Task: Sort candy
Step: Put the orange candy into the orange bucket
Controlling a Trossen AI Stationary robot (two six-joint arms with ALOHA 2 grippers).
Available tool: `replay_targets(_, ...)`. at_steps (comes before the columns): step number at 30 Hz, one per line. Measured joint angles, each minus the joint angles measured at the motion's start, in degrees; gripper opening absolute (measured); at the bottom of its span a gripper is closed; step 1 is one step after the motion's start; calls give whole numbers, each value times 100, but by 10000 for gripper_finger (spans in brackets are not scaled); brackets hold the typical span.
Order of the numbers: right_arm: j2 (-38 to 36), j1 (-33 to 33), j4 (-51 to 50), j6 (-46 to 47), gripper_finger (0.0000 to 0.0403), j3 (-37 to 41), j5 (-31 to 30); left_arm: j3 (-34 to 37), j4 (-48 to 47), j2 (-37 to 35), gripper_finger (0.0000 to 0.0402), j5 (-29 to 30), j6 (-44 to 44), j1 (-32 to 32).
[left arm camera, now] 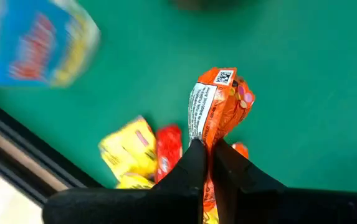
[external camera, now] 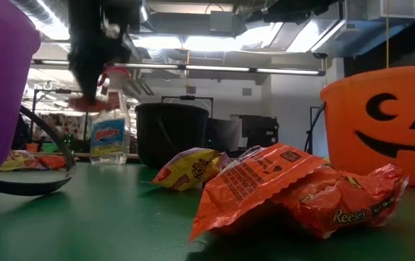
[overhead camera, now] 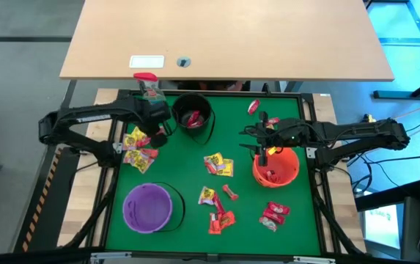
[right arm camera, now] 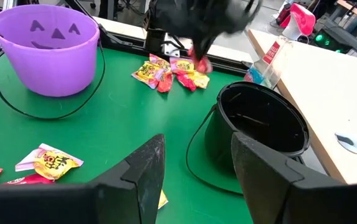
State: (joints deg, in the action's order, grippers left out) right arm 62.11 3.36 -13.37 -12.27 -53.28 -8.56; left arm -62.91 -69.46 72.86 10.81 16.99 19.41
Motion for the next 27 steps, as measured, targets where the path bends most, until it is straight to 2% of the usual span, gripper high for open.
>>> replay_targets(3,0,0,0,0,184,-1,0,-497,-82,-130,0,242,-85,-43)
replay_targets(7,0,0,2,0,184,0,0,-1002,300,-160,0,288,-643,7)
replay_targets(15,0,0,28,0,184,0,-1,-1520,1447,463,0,-560,-1872,614)
replay_targets(20,0,0,28,0,184,0,-2,-1760,1775,1057,0,-1065,-2168,963)
replay_targets(27,0,0,26,0,184,0,-2,-1833,1955,1553,0,-1204,-2371,1170)
